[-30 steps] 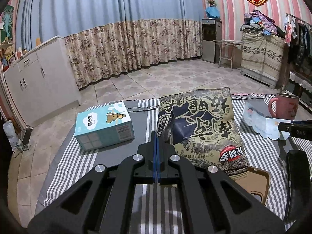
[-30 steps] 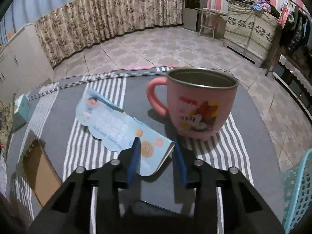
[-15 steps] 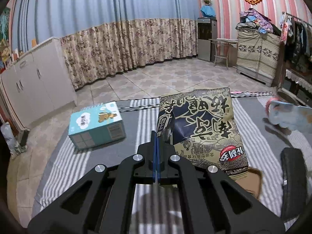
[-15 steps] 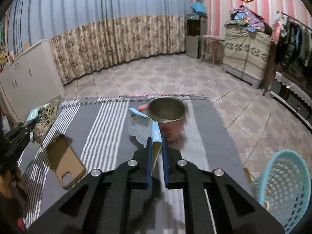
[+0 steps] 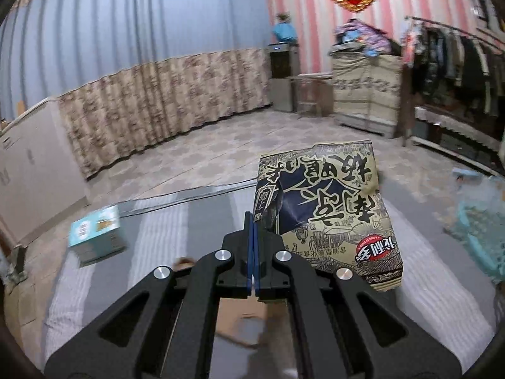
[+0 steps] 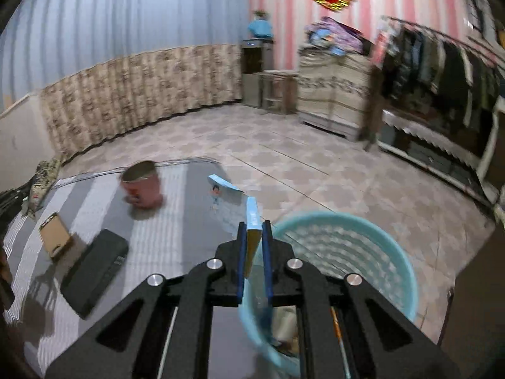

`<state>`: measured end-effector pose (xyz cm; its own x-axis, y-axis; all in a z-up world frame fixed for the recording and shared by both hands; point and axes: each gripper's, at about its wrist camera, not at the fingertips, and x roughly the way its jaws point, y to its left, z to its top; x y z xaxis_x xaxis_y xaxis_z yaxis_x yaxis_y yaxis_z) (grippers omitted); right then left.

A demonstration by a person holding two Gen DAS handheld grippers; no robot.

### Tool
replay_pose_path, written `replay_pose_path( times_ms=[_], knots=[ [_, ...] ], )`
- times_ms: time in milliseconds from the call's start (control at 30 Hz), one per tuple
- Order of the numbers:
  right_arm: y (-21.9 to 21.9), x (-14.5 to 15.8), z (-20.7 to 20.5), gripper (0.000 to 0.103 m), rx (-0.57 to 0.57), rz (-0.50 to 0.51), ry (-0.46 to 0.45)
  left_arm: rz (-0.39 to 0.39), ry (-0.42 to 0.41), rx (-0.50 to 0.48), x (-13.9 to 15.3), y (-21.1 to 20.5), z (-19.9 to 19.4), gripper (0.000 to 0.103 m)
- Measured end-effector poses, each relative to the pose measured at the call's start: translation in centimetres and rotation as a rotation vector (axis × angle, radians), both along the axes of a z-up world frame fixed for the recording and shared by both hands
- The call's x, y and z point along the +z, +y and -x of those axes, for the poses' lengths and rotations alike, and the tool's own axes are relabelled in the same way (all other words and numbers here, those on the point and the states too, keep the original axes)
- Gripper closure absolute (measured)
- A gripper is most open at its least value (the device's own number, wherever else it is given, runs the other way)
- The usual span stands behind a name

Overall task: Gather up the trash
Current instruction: 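Carry wrapper and card over the blue basket and lower them in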

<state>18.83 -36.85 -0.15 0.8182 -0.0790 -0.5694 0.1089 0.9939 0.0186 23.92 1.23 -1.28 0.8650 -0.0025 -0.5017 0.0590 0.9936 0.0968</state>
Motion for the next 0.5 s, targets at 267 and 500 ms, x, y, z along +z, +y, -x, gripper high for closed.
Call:
replay_pose_path(
  times_ms=[267,500],
  knots=[
    [-8.2,-2.7,1.4,0.093,-0.154,-0.021,0.024,0.005,0.034,-0.170,-1.5,-12.6,0.5,0.103],
    [-11.8,-3.1,1.3,0.093,-0.189,-0.014,0.039,0.013,0.076,-0.323,-3.2,-23.3,1.0,0.103]
  ],
)
